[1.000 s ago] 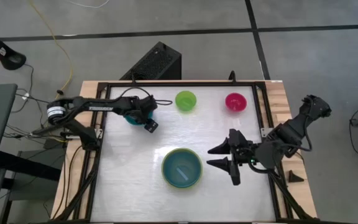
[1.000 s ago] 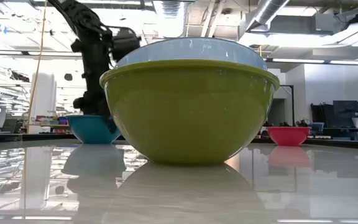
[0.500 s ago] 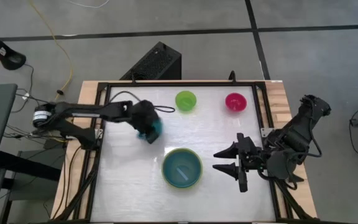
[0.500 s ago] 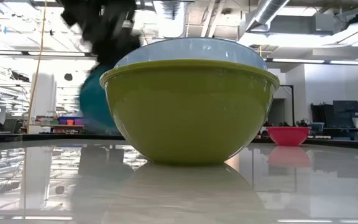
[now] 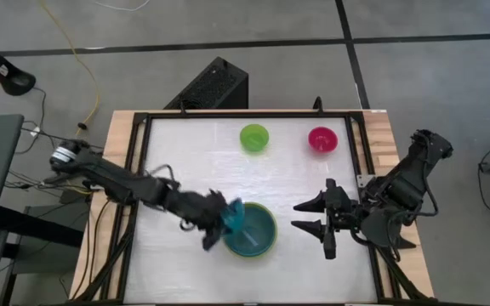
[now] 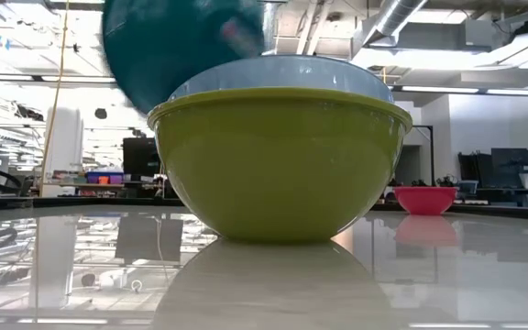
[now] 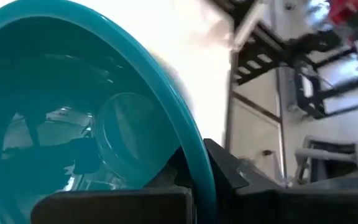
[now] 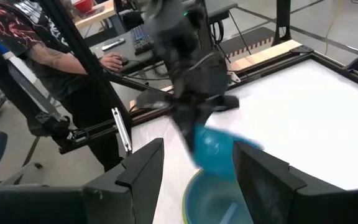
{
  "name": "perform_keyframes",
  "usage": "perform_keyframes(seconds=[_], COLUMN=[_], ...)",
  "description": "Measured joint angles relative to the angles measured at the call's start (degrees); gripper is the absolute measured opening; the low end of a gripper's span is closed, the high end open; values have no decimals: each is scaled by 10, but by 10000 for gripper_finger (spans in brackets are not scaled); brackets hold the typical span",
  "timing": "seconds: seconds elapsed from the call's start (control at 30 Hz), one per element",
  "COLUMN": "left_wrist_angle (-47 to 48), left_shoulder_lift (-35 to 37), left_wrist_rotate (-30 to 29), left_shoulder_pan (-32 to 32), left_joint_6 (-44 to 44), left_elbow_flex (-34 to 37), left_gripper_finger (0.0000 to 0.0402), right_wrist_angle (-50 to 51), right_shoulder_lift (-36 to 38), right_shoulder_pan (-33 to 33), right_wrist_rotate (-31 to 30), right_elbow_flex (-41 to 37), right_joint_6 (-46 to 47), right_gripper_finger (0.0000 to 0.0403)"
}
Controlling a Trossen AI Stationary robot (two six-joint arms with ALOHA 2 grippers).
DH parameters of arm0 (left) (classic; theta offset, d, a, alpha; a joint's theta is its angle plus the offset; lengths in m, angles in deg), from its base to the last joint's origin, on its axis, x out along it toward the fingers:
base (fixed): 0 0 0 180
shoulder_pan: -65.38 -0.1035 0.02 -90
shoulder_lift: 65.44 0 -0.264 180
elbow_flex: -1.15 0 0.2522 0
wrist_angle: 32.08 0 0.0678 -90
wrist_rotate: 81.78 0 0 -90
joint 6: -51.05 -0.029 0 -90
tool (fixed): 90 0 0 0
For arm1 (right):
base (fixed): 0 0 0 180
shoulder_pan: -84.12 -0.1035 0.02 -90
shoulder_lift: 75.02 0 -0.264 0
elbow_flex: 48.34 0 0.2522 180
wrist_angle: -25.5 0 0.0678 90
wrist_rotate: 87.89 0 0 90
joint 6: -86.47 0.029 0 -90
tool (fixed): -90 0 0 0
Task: Nest bowls inside each other
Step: Stack the dark blue bowl on top of the blue bowl
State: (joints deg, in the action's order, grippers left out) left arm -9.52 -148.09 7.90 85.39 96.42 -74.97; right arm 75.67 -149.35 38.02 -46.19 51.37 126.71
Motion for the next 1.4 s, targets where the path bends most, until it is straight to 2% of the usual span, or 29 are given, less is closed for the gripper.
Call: perform_keyframes(seconds=[0.17,0.43,0.57,0.67,0.8,0.93,1.2,1.3,1.4], left_wrist_angle=[42,326,435,497,524,523,478,468,466], left_shoulder_lift=[-132,-360,-441,-486,-508,-515,-494,-477,-458], left_wrist_rotate=[-1,-27,-51,-72,-67,-46,17,16,15], left_shoulder_pan=[22,25,25,27,23,16,-6,-17,-26], left_joint_6=[-51,-155,-183,-187,-190,-195,-188,-188,-187], left_elbow_flex=[-115,-384,-495,-551,-588,-595,-595,-595,-595], left_gripper_finger=[0,0,0,2,27,82,229,268,288], right_wrist_angle=[1,1,1,4,11,15,46,68,96], right_shoulder_lift=[1,1,1,1,0,0,0,0,-1], right_shoulder_pan=[-7,-62,-101,-131,-167,-192,-207,-209,-210], right_wrist_rotate=[-6,-64,-110,-150,-202,-240,-257,-258,-273], right_elbow_flex=[0,0,0,0,0,0,0,0,0], right_joint_6=[5,40,62,80,102,114,132,149,171], right_gripper_finger=[225,225,225,225,225,225,225,225,225])
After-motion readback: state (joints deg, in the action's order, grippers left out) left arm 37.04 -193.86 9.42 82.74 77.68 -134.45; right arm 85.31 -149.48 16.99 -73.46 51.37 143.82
